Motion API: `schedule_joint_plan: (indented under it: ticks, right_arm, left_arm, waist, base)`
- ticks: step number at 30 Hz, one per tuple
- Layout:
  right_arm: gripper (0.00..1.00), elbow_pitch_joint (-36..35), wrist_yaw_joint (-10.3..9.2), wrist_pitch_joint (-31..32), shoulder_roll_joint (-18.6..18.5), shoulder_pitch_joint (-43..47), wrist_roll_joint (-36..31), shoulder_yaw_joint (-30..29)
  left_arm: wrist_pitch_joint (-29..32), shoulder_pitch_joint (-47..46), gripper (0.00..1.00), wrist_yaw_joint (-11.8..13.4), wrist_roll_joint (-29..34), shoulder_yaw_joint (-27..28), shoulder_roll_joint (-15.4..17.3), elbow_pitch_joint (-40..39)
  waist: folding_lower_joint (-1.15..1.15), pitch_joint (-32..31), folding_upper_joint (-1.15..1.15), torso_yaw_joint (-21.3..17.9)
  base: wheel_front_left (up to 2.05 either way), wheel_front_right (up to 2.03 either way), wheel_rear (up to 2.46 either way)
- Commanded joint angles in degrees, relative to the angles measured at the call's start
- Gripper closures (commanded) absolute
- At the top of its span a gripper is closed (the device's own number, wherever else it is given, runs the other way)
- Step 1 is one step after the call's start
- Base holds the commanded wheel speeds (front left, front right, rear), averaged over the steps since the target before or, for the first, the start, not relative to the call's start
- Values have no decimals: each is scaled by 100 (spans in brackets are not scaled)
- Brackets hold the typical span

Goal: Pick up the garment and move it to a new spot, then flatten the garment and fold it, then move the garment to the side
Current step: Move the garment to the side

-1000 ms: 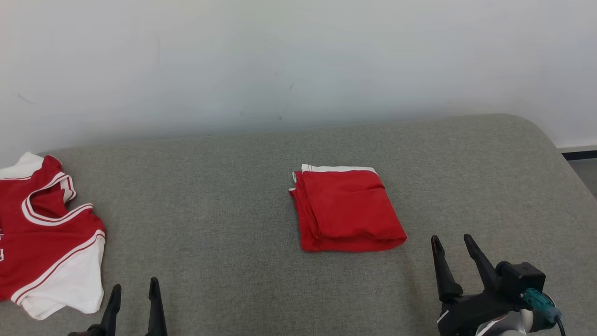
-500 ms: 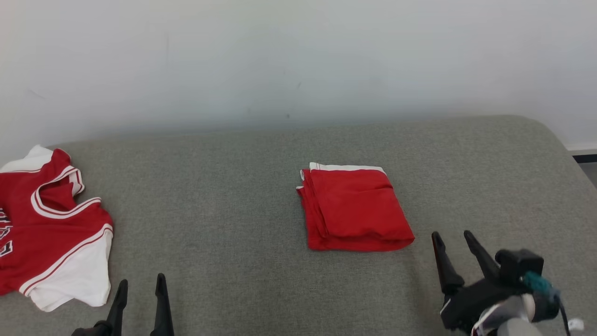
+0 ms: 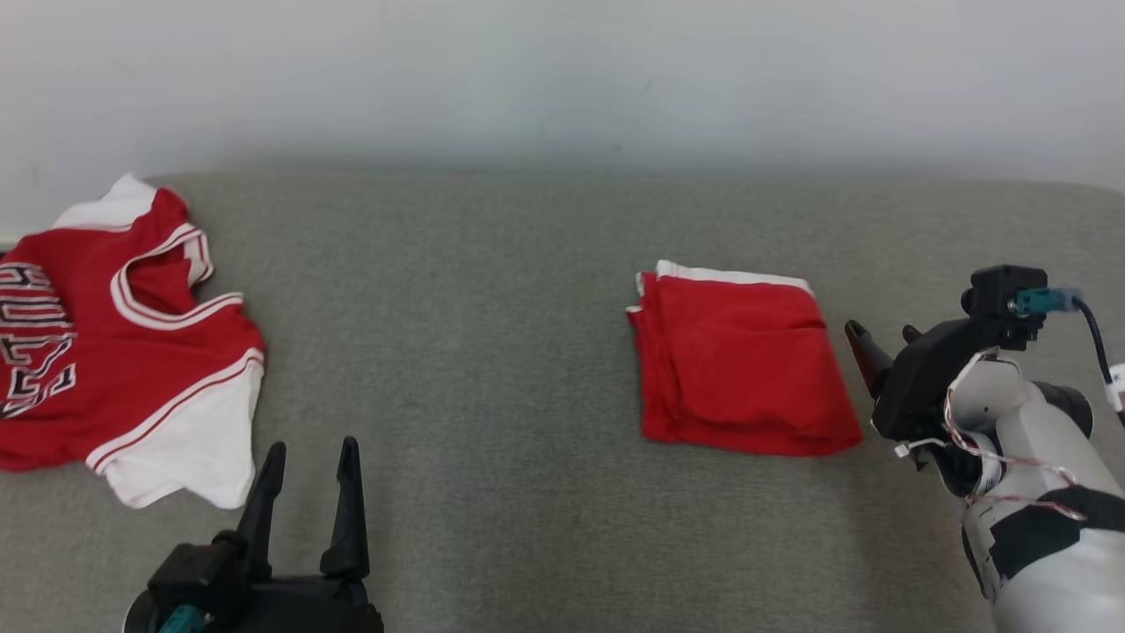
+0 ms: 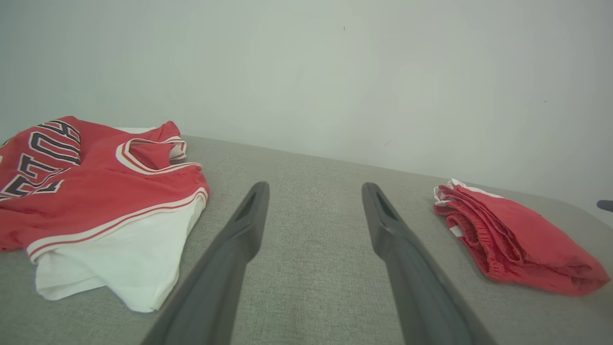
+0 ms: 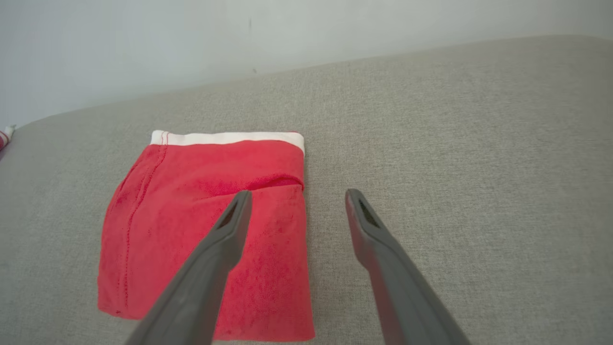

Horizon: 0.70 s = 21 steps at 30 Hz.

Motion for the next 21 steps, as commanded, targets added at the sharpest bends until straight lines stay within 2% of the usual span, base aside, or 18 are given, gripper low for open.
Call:
schedule_joint_plan:
  ticks: [1,5,11,16,17,18,19,21]
  right_arm:
    - [0,201,-14,171,-68,-156,-64,-15]
    - [0,701,-15,542,-77,-459,-201,-53]
    - [0,1263,-14,468,-36,-705,-451,-390]
    - [0,1674,-14,761,42,-762,-599,-457]
    - [27,1745,-14,833,82,-765,-600,-434]
    - [68,1758,-13,876,120,-784,-613,-391]
    - [100,1746,-13,895,125,-807,-647,-313]
    - [100,1704,-13,954,57,-835,-737,-96]
  left_arm:
    - [-5,-151,0,6,-36,-18,7,2]
    - [-4,-300,0,7,-102,-63,5,-2]
    - [-4,-336,0,19,-162,-138,6,20]
    - [-4,-365,0,9,-176,-153,6,30]
    - [-5,-376,0,8,-177,-149,6,34]
    - [-5,-392,0,9,-177,-136,4,31]
    - [-5,-407,0,6,-173,-127,4,31]
    - [-4,-417,0,-4,-140,-86,6,29]
  waist:
    - [-1,417,-1,435]
    - [-1,582,-1,593]
    - [-1,730,-1,705]
    - [-1,797,-1,724]
    - [-1,812,-1,720]
    - [-1,834,-1,708]
    - [-1,852,-1,694]
    - [-1,883,-1,629]
  base:
    - [0,0,0]
    - [0,0,0]
    - [0,0,0]
    - [0,0,0]
    - [0,0,0]
    - [0,0,0]
    - [0,0,0]
    - [0,0,0]
